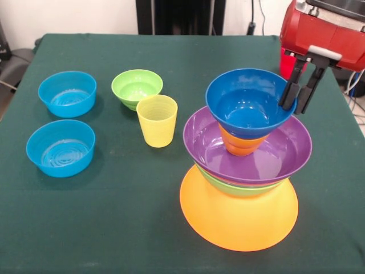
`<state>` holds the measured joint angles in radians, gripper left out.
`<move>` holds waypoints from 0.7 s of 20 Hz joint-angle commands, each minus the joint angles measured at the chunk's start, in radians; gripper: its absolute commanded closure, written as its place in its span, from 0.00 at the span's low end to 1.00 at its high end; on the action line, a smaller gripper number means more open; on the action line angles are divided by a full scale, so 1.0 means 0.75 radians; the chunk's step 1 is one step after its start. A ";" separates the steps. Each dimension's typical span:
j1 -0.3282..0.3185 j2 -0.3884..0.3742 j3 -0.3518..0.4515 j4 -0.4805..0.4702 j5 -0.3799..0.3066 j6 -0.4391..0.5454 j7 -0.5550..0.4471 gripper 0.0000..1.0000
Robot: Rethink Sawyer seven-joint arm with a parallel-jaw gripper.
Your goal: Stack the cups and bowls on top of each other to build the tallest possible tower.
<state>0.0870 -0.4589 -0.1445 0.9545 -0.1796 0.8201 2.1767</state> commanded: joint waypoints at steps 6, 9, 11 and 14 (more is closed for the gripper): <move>0.001 0.006 0.169 0.201 -0.065 0.096 -0.262 1.00; 0.004 -0.009 0.158 0.229 -0.075 0.096 -0.253 1.00; -0.001 -0.021 0.161 0.252 -0.078 0.096 -0.260 1.00; -0.007 -0.040 0.158 0.289 -0.086 0.088 -0.266 1.00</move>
<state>0.0863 -0.4985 -0.1258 1.0131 -0.1832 0.8201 2.1767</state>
